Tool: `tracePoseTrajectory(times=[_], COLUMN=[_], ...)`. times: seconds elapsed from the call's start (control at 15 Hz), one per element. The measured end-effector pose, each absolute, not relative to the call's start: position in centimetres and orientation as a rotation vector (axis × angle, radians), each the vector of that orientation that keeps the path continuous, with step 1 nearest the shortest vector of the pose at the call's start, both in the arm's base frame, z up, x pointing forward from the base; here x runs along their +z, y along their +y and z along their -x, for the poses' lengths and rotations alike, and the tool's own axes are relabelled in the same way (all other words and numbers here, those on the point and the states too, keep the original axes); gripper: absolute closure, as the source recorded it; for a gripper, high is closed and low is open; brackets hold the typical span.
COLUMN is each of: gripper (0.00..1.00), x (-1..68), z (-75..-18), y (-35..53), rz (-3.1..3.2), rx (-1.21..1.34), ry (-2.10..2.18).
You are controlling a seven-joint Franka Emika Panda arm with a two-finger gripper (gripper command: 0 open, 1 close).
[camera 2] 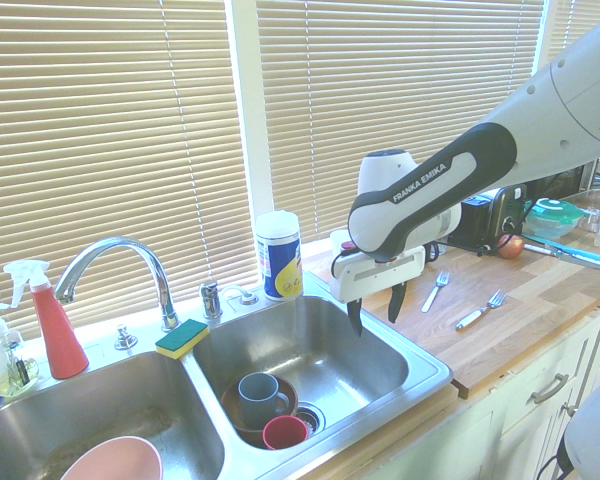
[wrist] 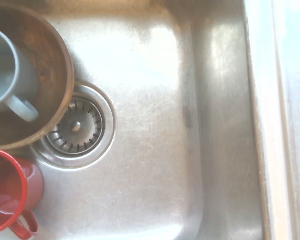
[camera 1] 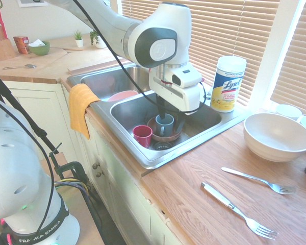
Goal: Put the fork into the sink
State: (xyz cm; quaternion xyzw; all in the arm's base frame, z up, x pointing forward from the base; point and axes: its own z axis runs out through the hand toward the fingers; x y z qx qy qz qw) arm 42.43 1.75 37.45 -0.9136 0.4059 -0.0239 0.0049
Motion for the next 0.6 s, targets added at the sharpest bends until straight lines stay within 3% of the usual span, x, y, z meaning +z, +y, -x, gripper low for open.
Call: tracePoseTrajectory(times=[0.27, 0.6], gripper=[0.00, 0.00], x=[38.2, 41.8], z=[-42.6, -44.5], y=[1.5, -1.2], rz=[2.814, 2.560], rx=[-0.103, -0.210], ry=[1.311, 1.726])
